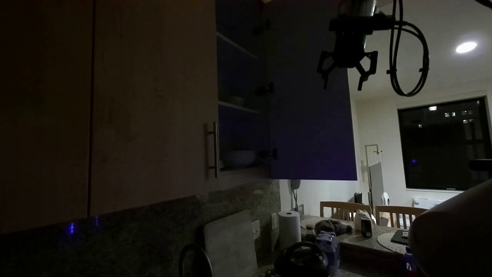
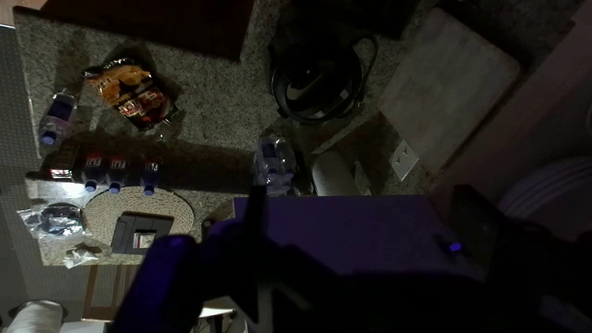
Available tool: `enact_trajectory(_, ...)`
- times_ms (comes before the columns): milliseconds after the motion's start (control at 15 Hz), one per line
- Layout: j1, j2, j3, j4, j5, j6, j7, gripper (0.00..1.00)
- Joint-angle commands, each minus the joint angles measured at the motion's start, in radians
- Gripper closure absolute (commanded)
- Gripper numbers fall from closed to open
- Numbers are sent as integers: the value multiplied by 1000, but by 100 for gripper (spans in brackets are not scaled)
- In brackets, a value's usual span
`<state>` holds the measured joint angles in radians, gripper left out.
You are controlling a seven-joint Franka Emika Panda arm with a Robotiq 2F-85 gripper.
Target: Close the open cabinet door
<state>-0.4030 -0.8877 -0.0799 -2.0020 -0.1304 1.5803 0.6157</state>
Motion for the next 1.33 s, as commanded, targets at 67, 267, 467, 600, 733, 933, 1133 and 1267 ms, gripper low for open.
enact_trajectory(67, 5, 3, -2, 4, -2, -3, 2, 0)
enact_trajectory(267, 5, 3, -2, 4, -2, -3, 2, 0)
enact_trajectory(467, 5, 3, -2, 4, -2, -3, 2, 0)
enact_trajectory(600, 5, 5, -9, 7, -8, 3, -6, 0)
enact_trajectory(733, 6, 13, -28, 26, -9, 14, -17, 25)
enact_trajectory(933, -6, 38, -72, 77, 0, 14, -9, 41)
enact_trajectory(1133, -23, 65, -123, 126, -5, 19, -3, 61)
enact_trajectory(1267, -31, 89, -151, 152, -8, 24, 0, 73)
